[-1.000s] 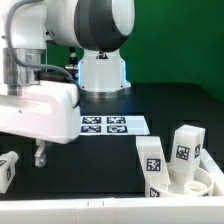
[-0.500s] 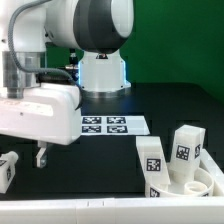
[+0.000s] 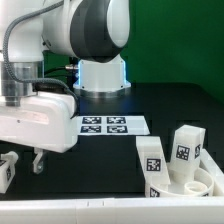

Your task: Assemble stool

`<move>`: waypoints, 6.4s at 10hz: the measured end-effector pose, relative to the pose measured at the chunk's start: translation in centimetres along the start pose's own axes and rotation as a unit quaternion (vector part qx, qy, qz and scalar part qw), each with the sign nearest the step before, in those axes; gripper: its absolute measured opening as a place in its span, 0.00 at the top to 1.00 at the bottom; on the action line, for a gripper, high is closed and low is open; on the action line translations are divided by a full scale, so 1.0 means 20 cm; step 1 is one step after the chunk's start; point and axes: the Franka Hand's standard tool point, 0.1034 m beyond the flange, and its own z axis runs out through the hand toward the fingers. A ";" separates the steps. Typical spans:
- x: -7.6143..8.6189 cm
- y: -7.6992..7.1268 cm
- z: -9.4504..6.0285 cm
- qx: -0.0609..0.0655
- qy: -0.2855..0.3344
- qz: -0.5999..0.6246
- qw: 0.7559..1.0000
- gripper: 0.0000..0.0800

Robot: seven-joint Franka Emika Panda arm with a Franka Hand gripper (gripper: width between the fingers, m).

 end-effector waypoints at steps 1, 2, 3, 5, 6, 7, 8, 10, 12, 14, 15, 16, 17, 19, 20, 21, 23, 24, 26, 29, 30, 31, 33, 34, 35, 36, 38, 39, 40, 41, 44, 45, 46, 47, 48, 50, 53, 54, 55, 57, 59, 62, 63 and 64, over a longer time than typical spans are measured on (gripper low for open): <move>0.00 -0.04 0.00 0.000 0.009 0.010 1.000 0.19; -0.01 -0.11 -0.01 0.001 0.016 0.022 1.000 0.19; -0.02 -0.18 -0.01 0.004 0.019 0.031 0.999 0.19; -0.04 -0.28 -0.02 0.007 0.022 0.046 0.999 0.19; -0.04 -0.30 -0.03 0.009 0.017 0.047 0.999 0.19; -0.02 -0.25 -0.05 0.009 0.009 0.051 0.999 0.19; 0.01 -0.18 -0.09 0.010 0.004 0.047 0.999 0.19; 0.02 -0.09 -0.08 0.007 0.005 0.051 0.999 0.19; 0.04 -0.08 -0.02 -0.004 0.032 0.049 0.998 0.19; 0.07 -0.14 -0.01 -0.005 0.068 0.068 0.995 0.19; 0.05 -0.17 0.00 -0.006 0.067 0.072 0.995 0.19; 0.06 -0.15 0.00 -0.007 0.066 0.070 0.995 0.19; 0.06 -0.14 0.00 -0.007 0.066 0.072 0.995 0.19; 0.06 -0.15 0.00 -0.007 0.066 0.072 0.995 0.19; 0.06 -0.15 0.00 -0.007 0.066 0.068 0.995 0.19; 0.05 -0.17 0.01 -0.006 0.062 0.059 0.996 0.19; 0.04 -0.05 0.04 0.013 0.052 0.124 0.991 0.19; 0.02 -0.01 0.07 0.028 0.030 0.143 0.989 0.19; 0.02 0.02 0.08 0.043 -0.001 0.163 0.986 0.19; 0.03 0.02 0.08 0.039 0.006 0.159 0.986 0.33; 0.03 0.02 0.08 0.039 0.006 0.159 0.986 0.50; 0.03 0.02 0.08 0.039 0.006 0.157 0.987 0.50; 0.00 -0.02 0.05 0.048 -0.003 0.110 0.993 0.60; -0.04 -0.04 -0.02 0.056 0.001 0.063 0.996 0.60; -0.11 -0.05 -0.07 0.052 0.013 0.010 0.999 0.60; -0.10 -0.01 -0.10 0.043 0.036 0.009 0.998 0.60; -0.10 0.01 -0.09 0.032 0.035 -0.071 0.996 0.60; -0.10 0.00 -0.09 0.028 0.037 -0.103 0.994 0.60; -0.16 -0.02 -0.11 0.023 0.045 -0.176 0.983 0.60; -0.25 -0.02 -0.15 0.024 0.046 -0.231 0.971 0.60; -0.29 0.00 -0.15 0.015 0.047 -0.264 0.963 0.60; -0.29 0.01 -0.15 0.015 0.046 -0.264 0.963 0.60; -0.33 0.01 -0.13 0.016 0.040 -0.258 0.965 0.60; -0.43 0.01 -0.09 0.018 0.022 -0.248 0.968 0.60; -0.50 0.03 -0.05 0.017 0.010 -0.247 0.969 0.60; -0.59 0.03 0.01 0.017 -0.007 -0.250 0.968 0.60; -0.60 -0.10 0.00 0.008 0.015 -0.212 0.977 0.60; -0.60 -0.08 0.00 0.006 0.015 -0.213 0.977 0.59; -0.60 -0.07 0.01 0.007 0.013 -0.207 0.978 0.59; -0.62 -0.17 -0.03 0.054 -0.069 -0.171 0.981 0.22; -0.57 -0.25 -0.11 0.070 -0.184 -0.132 0.972 0.20; -0.55 -0.28 -0.10 0.071 -0.268 -0.130 0.952 0.19; -0.57 -0.25 -0.12 0.062 -0.313 -0.140 0.937 0.19; -0.53 -0.19 -0.15 0.030 -0.361 -0.149 0.920 0.19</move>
Offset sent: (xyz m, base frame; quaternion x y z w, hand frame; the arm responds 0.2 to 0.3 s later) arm 0.0078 0.0541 -0.0032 0.0116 0.0040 0.0477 0.9988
